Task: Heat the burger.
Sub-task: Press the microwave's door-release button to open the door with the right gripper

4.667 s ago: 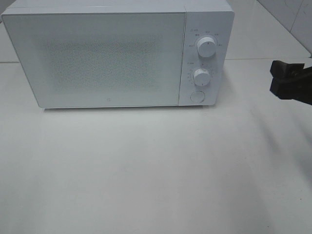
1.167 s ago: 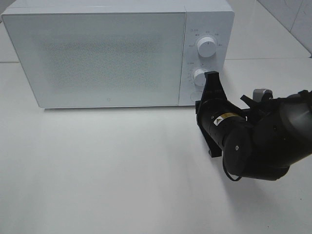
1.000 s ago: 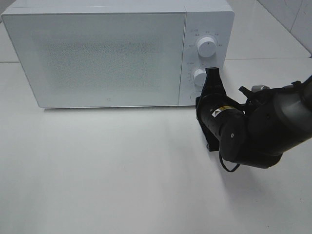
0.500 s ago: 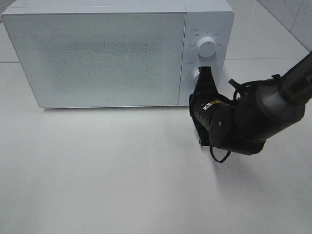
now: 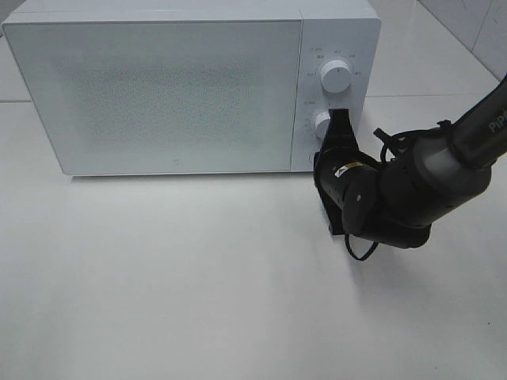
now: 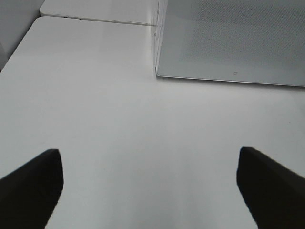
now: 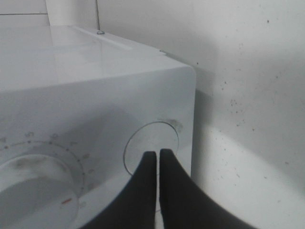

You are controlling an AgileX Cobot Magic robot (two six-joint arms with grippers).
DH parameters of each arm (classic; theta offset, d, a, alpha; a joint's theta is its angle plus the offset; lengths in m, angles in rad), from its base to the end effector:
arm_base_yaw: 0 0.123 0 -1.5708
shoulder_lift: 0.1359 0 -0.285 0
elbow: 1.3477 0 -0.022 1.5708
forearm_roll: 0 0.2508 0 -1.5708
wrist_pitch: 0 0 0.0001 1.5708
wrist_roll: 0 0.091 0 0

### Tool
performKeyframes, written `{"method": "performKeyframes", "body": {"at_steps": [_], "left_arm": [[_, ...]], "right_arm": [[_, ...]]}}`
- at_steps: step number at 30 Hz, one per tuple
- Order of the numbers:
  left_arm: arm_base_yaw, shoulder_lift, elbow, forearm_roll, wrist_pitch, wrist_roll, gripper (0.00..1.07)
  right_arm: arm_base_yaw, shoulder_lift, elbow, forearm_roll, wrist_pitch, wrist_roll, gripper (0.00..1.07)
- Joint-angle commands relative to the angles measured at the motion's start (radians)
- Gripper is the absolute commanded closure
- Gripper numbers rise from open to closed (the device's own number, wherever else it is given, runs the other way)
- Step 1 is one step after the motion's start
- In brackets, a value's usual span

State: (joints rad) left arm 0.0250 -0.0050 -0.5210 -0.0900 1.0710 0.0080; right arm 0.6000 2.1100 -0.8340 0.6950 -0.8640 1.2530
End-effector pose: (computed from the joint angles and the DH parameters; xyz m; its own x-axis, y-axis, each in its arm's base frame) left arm -0.0085 -0.0074 0.2825 -0.4417 -0.0462 -0.8960 0.0303 0.9973 -0.0663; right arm 0.3249 0.1686 0.0858 -0.0657 0.9965 -0.0518 0.3814 0.0731 0.9215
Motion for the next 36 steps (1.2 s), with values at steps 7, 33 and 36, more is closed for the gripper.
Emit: {"method": "performKeyframes", "body": {"at_steps": [7, 33, 36], "left_arm": [[0.004, -0.018, 0.004, -0.006, 0.001, -0.008, 0.16], [0.004, -0.018, 0.004, -0.006, 0.001, -0.008, 0.16], [0.004, -0.018, 0.004, -0.006, 0.001, -0.008, 0.16]], "right_arm": [[-0.004, 0.014, -0.027, -0.016, -0.039, -0.013, 1.07], [-0.004, 0.076, -0.112, -0.005, -0.127, -0.047, 1.07], [-0.004, 0.076, -0.133, -0.006, -0.171, -0.057, 1.07]]}}
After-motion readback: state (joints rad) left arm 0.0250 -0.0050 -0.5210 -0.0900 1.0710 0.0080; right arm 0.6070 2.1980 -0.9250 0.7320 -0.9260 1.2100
